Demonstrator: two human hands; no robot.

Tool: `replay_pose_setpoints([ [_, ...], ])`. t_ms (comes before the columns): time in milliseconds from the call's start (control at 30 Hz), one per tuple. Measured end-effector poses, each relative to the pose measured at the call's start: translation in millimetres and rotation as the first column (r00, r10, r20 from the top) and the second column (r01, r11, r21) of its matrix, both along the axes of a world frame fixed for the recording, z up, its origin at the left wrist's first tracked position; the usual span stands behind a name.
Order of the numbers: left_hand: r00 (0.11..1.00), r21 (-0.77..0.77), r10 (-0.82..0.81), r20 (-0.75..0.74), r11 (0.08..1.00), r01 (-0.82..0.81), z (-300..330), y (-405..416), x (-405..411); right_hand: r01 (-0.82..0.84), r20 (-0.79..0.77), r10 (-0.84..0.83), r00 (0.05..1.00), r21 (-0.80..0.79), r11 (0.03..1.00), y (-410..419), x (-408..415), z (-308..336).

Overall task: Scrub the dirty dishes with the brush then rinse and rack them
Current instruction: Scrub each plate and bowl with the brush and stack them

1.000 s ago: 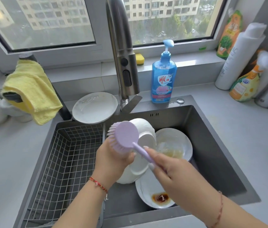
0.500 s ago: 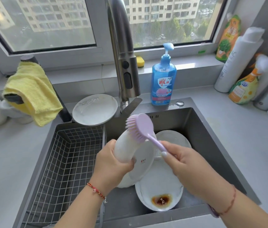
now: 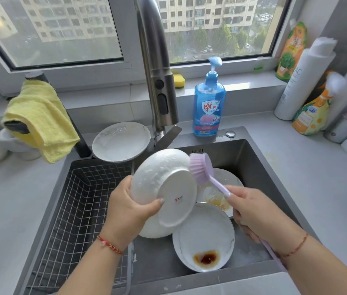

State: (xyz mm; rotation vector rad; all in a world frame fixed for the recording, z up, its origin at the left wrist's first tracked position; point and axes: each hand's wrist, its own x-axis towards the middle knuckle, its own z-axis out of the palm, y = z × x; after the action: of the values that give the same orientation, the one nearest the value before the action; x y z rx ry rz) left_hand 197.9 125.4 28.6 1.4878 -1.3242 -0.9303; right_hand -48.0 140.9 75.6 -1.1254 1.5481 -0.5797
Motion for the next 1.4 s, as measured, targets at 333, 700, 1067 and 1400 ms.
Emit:
replay_pose_setpoints([
  [333,0.972,-0.007,0.031,-0.234,0.999,-0.034,-0.4,0.9,5.3,-0.01,-0.056,0.006,0.998,-0.077,0.997,3.5,-5.7,5.1],
  [700,0.753,0.076,0.062,-0.655,0.997,-0.016,-10.9,-7.0,16.3,-0.063,-0.143,0.037,0.989,-0.185,0.981,21.5,-7.7,-8.2],
  [1067,0.837,0.144,0.158,-0.524,0.985,-0.095,-15.3,-2.5,-12.9,-0.385,-0.653,0.085,0.752,-0.331,0.861,12.8,37.7,0.1],
  [1400,0.808,0.202,0.251,-0.534,0.965,-0.166,-16.4,-0.6,-14.0,-0.351,-0.648,0.086,0.756,-0.29,0.89,12.5,32.2,-12.6],
])
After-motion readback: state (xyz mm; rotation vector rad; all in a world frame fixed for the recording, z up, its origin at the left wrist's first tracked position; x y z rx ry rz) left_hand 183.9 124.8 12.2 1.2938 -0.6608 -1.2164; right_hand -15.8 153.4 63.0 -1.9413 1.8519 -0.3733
